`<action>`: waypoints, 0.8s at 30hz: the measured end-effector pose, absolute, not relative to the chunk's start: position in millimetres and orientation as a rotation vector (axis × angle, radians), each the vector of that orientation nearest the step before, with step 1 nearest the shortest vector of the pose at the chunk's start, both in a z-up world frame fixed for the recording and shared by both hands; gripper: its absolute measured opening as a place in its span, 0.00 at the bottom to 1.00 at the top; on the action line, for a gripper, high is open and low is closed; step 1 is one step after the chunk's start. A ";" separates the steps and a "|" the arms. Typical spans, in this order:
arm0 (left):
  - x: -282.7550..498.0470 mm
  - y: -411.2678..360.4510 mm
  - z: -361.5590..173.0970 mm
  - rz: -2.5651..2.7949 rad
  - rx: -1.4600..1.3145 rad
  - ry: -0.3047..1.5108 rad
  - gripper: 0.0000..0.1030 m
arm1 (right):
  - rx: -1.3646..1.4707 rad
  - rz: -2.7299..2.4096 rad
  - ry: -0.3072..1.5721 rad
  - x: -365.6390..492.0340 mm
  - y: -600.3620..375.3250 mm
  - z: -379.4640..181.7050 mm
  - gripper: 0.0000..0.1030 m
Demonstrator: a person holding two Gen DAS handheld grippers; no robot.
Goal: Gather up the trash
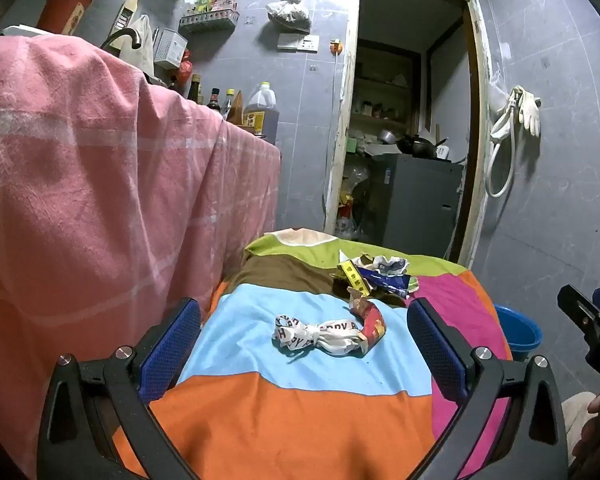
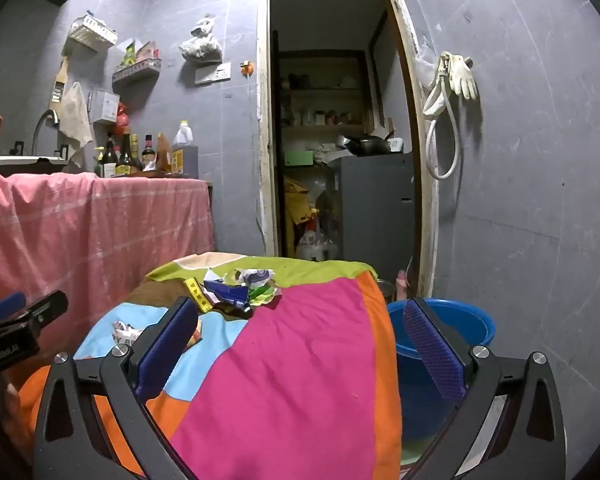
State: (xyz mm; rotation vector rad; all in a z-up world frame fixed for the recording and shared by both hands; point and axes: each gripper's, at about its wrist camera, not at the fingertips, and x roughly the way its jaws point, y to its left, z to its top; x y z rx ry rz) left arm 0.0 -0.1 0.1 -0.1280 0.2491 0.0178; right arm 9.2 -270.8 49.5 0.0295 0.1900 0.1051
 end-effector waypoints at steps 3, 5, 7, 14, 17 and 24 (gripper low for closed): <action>0.5 0.5 0.0 0.018 -0.133 0.251 0.98 | 0.028 0.107 0.191 9.3 -270.5 49.5 1.00; 0.9 1.2 -0.1 0.017 -0.138 0.253 0.98 | 0.026 0.108 0.189 9.2 -270.4 49.4 1.00; 1.2 1.5 -0.1 0.017 -0.138 0.254 0.98 | 0.026 0.105 0.191 9.1 -269.8 49.4 1.00; 0.0 -1.4 0.1 0.017 -0.130 0.253 0.98 | 0.024 0.104 0.192 9.3 -270.4 48.9 1.00; -0.2 -1.4 0.3 0.016 -0.131 0.253 0.98 | 0.023 0.103 0.191 9.3 -270.6 48.8 1.00; 0.3 -1.3 0.1 0.017 -0.130 0.255 0.98 | 0.024 0.103 0.192 9.3 -270.6 48.5 1.00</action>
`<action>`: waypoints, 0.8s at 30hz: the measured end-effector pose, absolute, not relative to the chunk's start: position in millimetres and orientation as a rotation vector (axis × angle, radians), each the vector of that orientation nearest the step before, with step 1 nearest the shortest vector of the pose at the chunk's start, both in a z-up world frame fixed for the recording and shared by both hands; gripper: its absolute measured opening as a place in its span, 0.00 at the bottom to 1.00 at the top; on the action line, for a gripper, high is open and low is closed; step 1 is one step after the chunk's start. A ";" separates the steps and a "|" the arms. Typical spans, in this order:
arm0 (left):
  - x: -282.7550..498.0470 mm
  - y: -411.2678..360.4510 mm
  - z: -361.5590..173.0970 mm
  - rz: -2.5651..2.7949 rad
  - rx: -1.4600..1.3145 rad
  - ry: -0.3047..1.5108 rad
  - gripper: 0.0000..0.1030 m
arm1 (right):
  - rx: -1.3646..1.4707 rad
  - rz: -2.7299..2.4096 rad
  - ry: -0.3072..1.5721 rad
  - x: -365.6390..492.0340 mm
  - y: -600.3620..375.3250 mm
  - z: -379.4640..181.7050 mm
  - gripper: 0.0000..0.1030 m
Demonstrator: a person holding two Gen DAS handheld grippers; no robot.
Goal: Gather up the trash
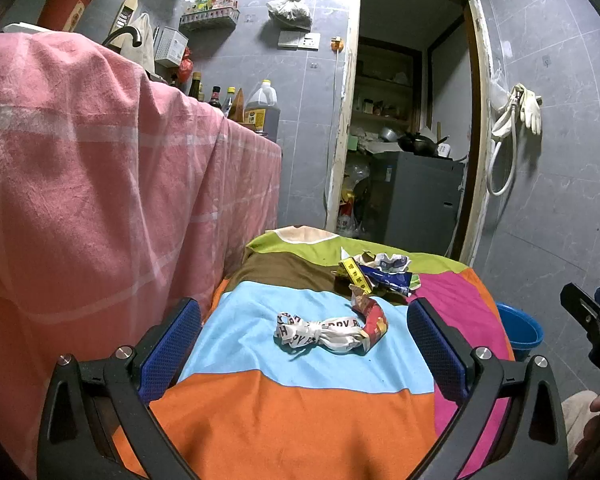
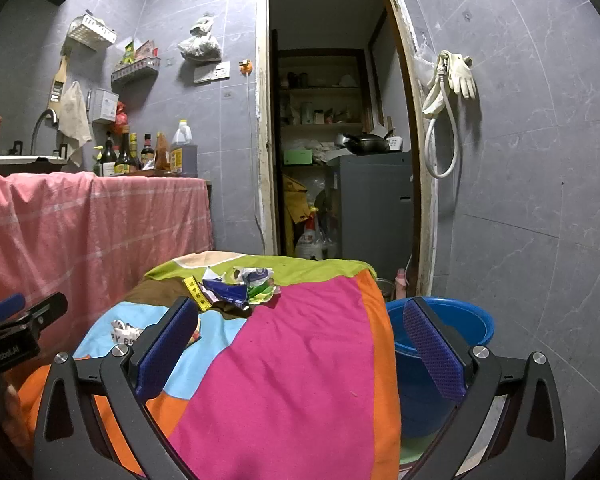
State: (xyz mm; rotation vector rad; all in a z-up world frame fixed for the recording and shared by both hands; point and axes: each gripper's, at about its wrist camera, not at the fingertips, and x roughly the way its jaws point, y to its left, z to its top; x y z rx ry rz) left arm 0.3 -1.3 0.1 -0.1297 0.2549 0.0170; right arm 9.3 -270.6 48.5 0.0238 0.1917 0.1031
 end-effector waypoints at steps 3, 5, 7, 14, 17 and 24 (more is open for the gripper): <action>0.2 -1.7 0.2 0.018 -0.128 0.254 0.98 | 0.023 0.103 0.192 9.2 -270.6 48.4 1.00; 0.1 -1.4 0.2 0.018 -0.129 0.254 0.98 | 0.024 0.103 0.192 9.3 -270.6 48.4 1.00; 0.2 -1.5 0.2 0.018 -0.128 0.255 0.98 | 0.024 0.102 0.192 9.4 -270.6 48.4 1.00; 1.7 2.9 -3.9 0.018 -0.129 0.256 0.98 | 0.023 0.102 0.192 9.5 -270.4 48.4 1.00; 1.6 2.4 -3.4 0.018 -0.129 0.256 0.98 | 0.024 0.103 0.192 9.5 -270.5 48.5 1.00; 1.9 2.7 -4.0 0.016 -0.128 0.258 0.98 | 0.024 0.103 0.193 9.0 -270.8 48.9 1.00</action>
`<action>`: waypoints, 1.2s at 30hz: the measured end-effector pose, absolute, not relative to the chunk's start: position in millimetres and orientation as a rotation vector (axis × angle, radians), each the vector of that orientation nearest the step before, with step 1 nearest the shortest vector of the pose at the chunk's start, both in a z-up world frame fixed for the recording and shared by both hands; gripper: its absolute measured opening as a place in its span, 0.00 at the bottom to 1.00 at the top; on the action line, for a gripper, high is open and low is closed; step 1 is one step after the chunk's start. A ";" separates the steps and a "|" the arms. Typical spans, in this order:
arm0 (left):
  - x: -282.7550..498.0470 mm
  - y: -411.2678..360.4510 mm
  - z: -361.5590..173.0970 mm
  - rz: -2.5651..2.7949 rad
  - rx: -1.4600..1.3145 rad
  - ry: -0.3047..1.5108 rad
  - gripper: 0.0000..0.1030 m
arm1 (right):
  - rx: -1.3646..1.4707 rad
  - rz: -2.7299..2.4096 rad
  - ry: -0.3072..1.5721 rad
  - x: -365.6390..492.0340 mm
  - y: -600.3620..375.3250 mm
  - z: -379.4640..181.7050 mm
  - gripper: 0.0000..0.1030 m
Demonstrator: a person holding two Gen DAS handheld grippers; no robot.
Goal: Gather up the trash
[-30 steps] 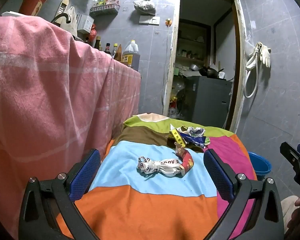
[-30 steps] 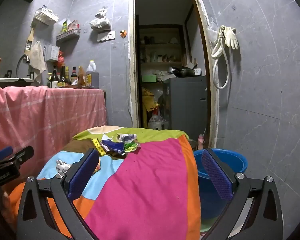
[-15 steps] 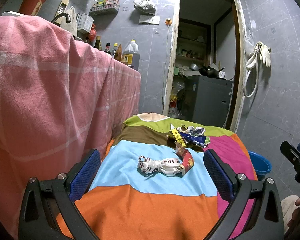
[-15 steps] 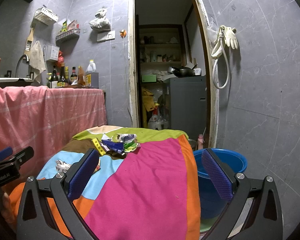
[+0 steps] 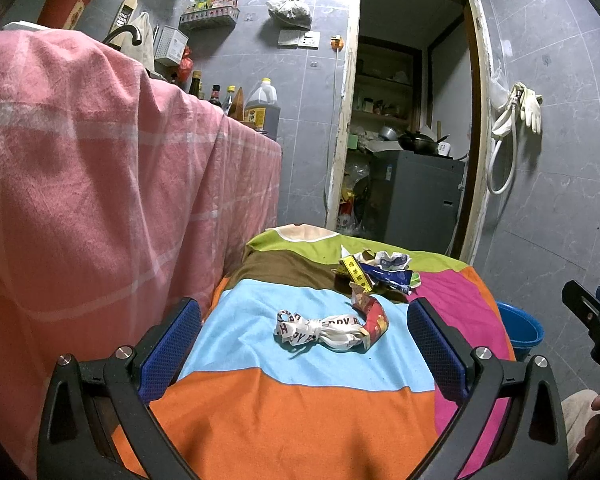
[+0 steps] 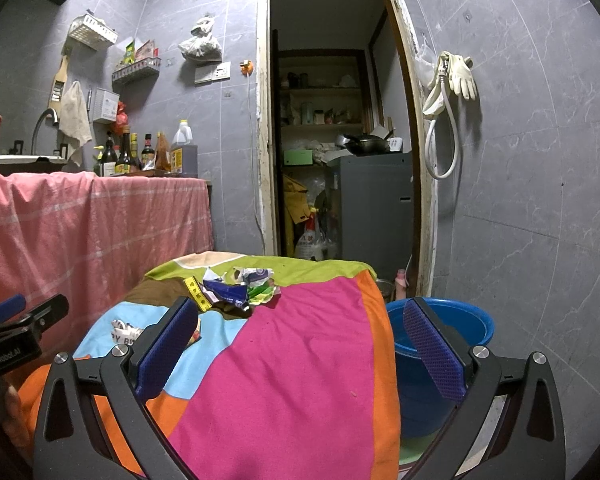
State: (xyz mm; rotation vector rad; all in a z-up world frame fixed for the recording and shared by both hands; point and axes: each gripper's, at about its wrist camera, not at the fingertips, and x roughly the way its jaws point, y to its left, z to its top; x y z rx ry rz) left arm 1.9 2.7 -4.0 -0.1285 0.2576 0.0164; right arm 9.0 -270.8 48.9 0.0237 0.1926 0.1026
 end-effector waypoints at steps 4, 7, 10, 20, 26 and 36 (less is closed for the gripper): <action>1.8 2.9 -4.0 0.017 -0.129 0.257 0.98 | 0.024 0.102 0.193 9.2 -270.8 48.8 1.00; 0.9 2.3 -4.2 0.017 -0.128 0.258 0.98 | 0.024 0.102 0.193 9.4 -270.9 48.6 1.00; 1.0 2.0 -3.7 0.018 -0.128 0.258 0.98 | 0.024 0.102 0.193 9.6 -270.8 48.5 1.00; 1.1 2.3 -4.2 0.017 -0.127 0.259 0.98 | 0.023 0.102 0.193 9.6 -271.2 48.0 1.00; 1.2 1.9 -3.7 0.018 -0.127 0.260 0.98 | 0.024 0.103 0.194 9.8 -271.5 48.2 1.00; 3.1 1.9 -7.5 0.017 -0.127 0.261 0.98 | 0.025 0.104 0.196 10.9 -271.3 48.3 1.00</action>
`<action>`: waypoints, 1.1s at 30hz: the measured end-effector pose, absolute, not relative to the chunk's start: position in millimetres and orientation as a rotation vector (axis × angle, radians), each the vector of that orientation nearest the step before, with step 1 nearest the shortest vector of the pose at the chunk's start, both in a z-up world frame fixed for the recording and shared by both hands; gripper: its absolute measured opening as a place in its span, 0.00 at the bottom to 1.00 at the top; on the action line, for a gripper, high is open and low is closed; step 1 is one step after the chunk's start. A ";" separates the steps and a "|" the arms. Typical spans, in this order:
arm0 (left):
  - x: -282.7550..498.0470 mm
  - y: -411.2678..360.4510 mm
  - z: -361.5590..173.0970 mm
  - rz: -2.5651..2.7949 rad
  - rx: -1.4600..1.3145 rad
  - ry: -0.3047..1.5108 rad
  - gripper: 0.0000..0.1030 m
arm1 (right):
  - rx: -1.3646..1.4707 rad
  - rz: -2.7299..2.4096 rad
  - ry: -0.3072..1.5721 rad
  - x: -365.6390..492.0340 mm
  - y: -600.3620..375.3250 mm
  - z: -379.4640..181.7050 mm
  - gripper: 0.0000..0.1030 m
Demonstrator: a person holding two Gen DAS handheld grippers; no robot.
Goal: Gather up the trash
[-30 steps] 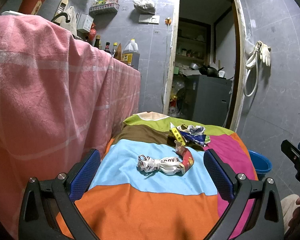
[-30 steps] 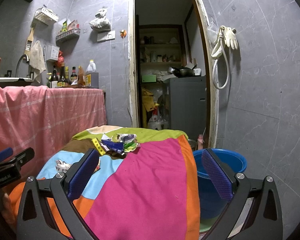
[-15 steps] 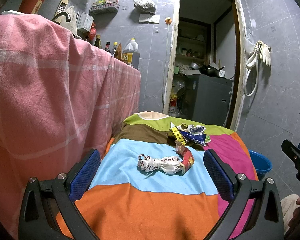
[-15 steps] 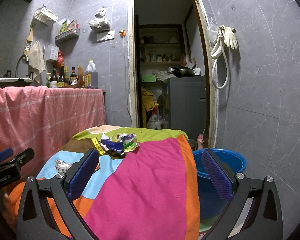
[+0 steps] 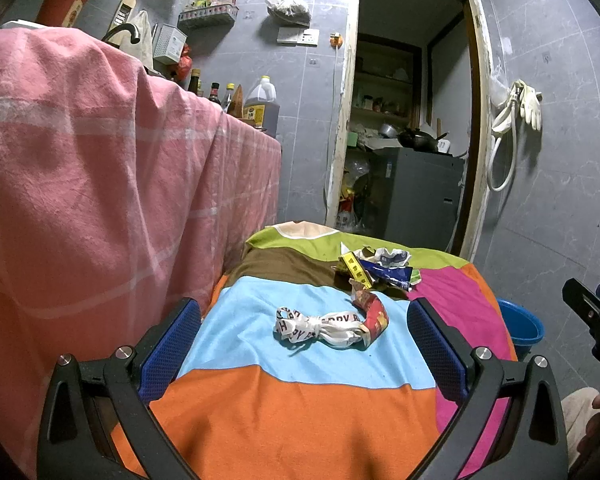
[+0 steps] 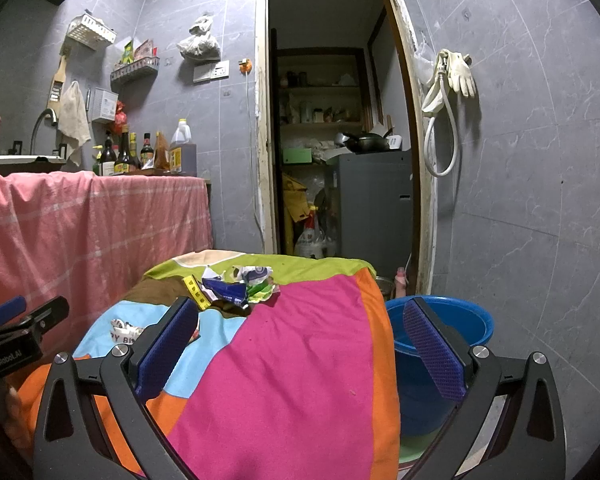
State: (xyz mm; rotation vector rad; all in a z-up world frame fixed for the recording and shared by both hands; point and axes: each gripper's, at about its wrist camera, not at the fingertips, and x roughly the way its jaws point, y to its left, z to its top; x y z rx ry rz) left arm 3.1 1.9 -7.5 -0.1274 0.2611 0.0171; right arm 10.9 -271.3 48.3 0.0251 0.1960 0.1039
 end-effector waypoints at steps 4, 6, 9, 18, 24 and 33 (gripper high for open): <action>3.3 2.0 -8.0 0.018 -0.127 0.262 0.98 | 0.025 0.104 0.196 11.7 -271.0 48.1 1.00; 3.3 1.8 -7.5 0.017 -0.127 0.263 0.98 | 0.025 0.104 0.197 12.2 -271.1 48.0 1.00; 3.5 2.0 -8.0 0.017 -0.126 0.263 0.98 | 0.026 0.104 0.198 13.5 -271.9 50.3 1.00; 26.0 1.8 -22.4 0.044 -0.119 0.307 0.98 | 0.030 0.128 0.182 24.0 -266.2 47.8 1.00; 56.0 1.0 -37.9 0.082 -0.086 0.427 0.98 | 0.022 0.160 0.203 65.0 -256.0 52.5 1.00; 94.3 11.4 -40.0 0.056 -0.154 0.593 0.94 | 0.097 0.217 0.345 112.8 -254.0 41.5 1.00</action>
